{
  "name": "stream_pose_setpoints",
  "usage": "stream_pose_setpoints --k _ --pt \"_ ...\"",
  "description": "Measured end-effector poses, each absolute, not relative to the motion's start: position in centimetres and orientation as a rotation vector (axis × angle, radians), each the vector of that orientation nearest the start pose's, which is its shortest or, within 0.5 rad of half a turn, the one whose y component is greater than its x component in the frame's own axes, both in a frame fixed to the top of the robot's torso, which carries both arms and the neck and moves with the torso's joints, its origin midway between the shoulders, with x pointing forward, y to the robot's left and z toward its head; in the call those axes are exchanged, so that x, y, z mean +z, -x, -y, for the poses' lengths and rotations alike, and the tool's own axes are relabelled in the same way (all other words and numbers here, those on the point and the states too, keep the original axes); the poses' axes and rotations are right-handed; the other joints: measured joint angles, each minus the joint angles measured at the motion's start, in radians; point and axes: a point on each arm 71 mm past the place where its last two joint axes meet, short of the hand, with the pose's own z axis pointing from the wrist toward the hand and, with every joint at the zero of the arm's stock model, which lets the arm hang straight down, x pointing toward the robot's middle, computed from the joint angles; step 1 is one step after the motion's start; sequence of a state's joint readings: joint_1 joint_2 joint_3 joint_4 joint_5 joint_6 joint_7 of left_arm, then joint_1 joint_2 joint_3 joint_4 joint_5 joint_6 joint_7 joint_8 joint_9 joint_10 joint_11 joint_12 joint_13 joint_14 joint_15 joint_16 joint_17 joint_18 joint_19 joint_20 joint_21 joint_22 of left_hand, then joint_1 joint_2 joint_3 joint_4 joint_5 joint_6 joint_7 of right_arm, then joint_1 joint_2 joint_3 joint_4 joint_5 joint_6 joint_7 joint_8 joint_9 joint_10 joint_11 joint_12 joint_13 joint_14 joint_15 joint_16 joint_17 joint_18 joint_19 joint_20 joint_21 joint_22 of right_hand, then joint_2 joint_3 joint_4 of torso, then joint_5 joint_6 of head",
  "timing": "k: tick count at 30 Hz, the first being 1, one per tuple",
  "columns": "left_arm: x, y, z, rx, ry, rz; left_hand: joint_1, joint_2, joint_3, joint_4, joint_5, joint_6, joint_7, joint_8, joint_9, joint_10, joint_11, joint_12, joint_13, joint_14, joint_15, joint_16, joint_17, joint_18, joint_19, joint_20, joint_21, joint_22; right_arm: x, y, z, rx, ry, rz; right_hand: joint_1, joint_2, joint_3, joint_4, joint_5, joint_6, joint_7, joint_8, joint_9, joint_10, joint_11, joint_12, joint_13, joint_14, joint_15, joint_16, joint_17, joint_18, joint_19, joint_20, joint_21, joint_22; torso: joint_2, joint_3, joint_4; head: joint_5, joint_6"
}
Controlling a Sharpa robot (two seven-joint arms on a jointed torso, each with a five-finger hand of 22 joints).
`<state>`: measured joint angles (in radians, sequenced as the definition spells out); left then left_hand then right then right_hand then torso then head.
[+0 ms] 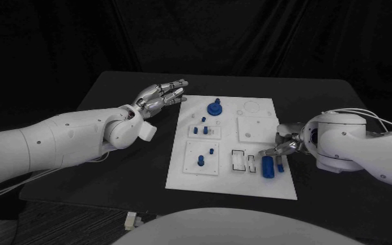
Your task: Assemble the parts on the task board
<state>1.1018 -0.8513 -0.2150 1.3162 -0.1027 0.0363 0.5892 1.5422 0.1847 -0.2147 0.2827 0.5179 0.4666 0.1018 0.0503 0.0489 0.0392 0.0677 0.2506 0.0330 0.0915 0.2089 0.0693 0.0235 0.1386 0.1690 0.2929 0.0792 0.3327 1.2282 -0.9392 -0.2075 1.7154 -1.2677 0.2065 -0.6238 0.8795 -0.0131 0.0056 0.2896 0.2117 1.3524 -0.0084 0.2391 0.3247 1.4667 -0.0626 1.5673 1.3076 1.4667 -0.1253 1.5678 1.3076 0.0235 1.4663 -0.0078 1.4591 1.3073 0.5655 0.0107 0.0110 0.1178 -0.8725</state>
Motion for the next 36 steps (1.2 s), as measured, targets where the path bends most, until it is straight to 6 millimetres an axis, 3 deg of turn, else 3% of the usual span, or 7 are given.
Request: stream_pose_setpoints --k 14,23,30,36 --pt "-28.2 -46.4 -26.2 -1.639 1.009 -1.602 0.000 0.000 0.000 0.000 0.000 0.000 0.000 0.000 0.000 0.000 0.000 0.000 0.001 0.000 0.000 0.000 0.000 0.000 0.000 0.000 0.000 0.000 -26.4 -41.1 21.8 0.169 0.102 -2.443 0.004 0.004 -0.008 -0.003 -0.008 -0.020 0.005 -0.009 0.013 0.000 0.000 0.000 0.000 0.000 0.000 0.000 0.000 0.000 0.000 0.000 -0.004 0.000 0.000 0.0003 0.0000 -0.002 0.000" --pt "-28.3 -46.4 -26.2 -1.639 1.010 -1.605 0.000 0.000 0.000 0.000 0.000 0.000 0.000 0.000 0.000 0.004 0.004 0.005 0.001 0.006 0.006 0.000 0.000 0.000 0.000 0.000 0.000 0.000 -27.0 -41.2 21.6 0.164 0.106 -2.445 0.034 -0.011 -0.022 -0.004 0.004 -0.031 0.006 -0.015 0.035 0.000 0.000 0.000 0.000 0.000 0.000 0.000 0.000 0.000 0.000 0.000 -0.015 0.000 0.000 0.0002 0.0000 -0.002 0.000" --pt "-28.3 -46.4 -26.2 -1.638 1.012 -1.608 0.000 0.000 0.000 0.000 0.000 0.000 0.000 0.000 0.000 0.004 0.004 0.005 0.001 0.006 0.006 0.000 0.001 0.000 0.000 0.000 0.000 0.000 -27.6 -41.2 21.4 0.153 0.118 -2.449 0.063 -0.040 -0.030 -0.008 0.021 -0.062 0.010 -0.024 0.058 0.000 0.000 0.000 0.000 0.000 0.000 0.000 0.000 0.000 0.000 0.000 -0.028 0.000 0.000 0.0002 0.0001 -0.002 0.000" --pt "-28.3 -46.3 -26.2 -1.637 1.013 -1.611 0.000 0.000 0.000 0.000 0.000 0.000 0.000 0.000 0.000 0.004 0.004 0.005 0.001 0.006 0.006 0.000 0.001 0.000 0.000 0.000 0.000 0.000 -27.9 -41.1 21.2 0.150 0.129 -2.450 0.069 -0.046 -0.030 -0.008 0.024 -0.075 0.014 -0.024 0.074 0.000 0.000 0.000 0.000 -0.003 0.003 0.000 0.000 0.000 0.000 0.000 -0.043 0.000 0.000 0.0001 0.0001 0.001 0.000"
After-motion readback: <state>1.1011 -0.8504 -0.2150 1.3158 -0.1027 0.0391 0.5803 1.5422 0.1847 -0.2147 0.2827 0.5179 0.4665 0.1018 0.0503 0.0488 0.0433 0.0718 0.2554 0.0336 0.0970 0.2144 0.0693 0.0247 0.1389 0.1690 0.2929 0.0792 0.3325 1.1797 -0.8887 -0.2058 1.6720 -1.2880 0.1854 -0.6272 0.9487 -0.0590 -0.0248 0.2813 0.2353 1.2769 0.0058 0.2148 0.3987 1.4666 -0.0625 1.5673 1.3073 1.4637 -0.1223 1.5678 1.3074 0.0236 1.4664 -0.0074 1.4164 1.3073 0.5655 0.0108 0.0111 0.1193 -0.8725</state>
